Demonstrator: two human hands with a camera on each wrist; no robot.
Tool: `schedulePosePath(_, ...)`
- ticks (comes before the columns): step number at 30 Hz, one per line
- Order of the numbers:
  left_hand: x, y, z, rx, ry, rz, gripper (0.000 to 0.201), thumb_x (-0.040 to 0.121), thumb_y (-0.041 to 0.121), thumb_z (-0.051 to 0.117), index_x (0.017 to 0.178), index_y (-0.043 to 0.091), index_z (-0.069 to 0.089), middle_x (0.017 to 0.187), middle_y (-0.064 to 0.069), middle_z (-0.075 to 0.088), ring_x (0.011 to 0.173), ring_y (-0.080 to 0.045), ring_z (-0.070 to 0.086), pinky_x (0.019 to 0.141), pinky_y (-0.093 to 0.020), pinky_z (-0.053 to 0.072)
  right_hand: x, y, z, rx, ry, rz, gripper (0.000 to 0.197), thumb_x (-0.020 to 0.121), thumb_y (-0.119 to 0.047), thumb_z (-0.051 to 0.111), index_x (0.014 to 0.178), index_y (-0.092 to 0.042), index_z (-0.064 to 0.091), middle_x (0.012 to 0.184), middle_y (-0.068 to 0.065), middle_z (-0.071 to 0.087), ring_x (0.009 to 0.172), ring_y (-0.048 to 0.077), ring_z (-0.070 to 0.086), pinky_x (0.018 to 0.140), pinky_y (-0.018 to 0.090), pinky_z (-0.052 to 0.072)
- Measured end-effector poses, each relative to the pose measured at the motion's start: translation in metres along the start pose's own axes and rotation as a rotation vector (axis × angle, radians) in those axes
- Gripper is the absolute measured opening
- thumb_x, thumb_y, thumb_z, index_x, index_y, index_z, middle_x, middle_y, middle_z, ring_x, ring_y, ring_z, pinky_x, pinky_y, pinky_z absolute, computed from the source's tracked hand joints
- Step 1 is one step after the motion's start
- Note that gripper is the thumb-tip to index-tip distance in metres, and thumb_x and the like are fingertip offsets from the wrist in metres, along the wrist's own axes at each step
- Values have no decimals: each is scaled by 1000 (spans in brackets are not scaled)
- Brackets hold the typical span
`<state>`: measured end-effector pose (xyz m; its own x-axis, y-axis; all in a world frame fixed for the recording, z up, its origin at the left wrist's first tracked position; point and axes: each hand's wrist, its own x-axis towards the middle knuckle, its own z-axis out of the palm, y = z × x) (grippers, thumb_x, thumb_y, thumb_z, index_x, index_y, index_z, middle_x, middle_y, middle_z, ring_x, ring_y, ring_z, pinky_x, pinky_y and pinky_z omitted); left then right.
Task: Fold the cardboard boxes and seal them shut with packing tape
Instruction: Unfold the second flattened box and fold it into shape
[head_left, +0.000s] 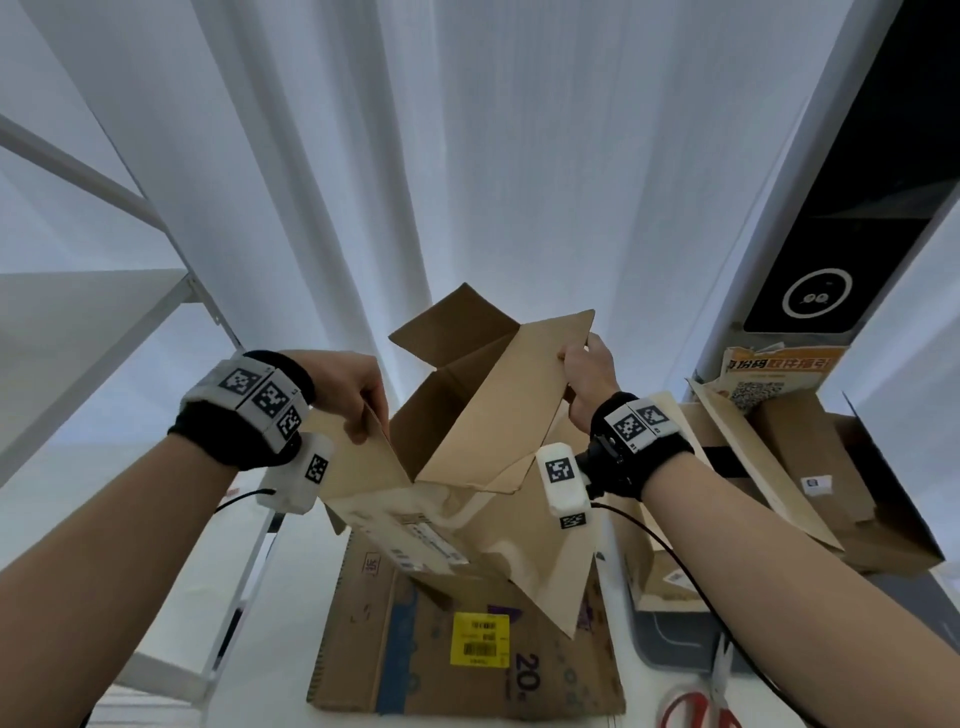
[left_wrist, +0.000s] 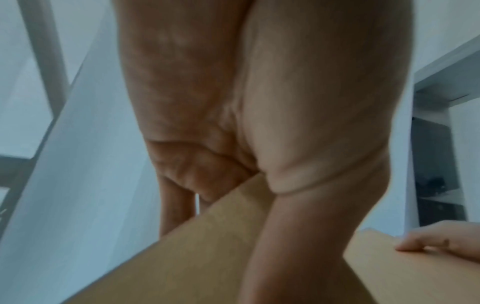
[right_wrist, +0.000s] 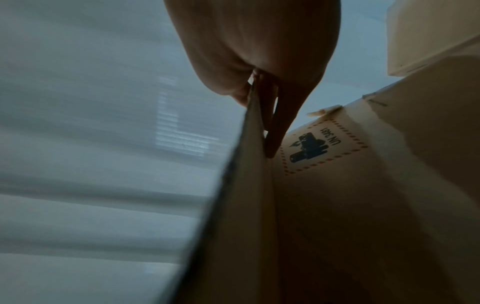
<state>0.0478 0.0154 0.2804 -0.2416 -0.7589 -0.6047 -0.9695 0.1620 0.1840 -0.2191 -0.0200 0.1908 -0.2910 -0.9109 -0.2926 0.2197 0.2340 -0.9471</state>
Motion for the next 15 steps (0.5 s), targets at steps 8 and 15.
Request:
schedulePosePath(8,-34,49,-37,159,163,40,26,73,10,80,71,35,75,77,17,72,88,-5,62,80,-28,51,-7,-32,-26,76,-76,-103,28,100,-9,44,125,-15,55,108,7,66,85,20,62,75,35,55)
schedulePosePath(15,27,98,45,182,110,214,26,79,18,80,104,20,76,98,-1,72,94,-19,66,87,-39,57,-16,9,-55,-286,-205,42,49,96,1,44,142,-16,39,105,7,60,83,20,61,63,33,56)
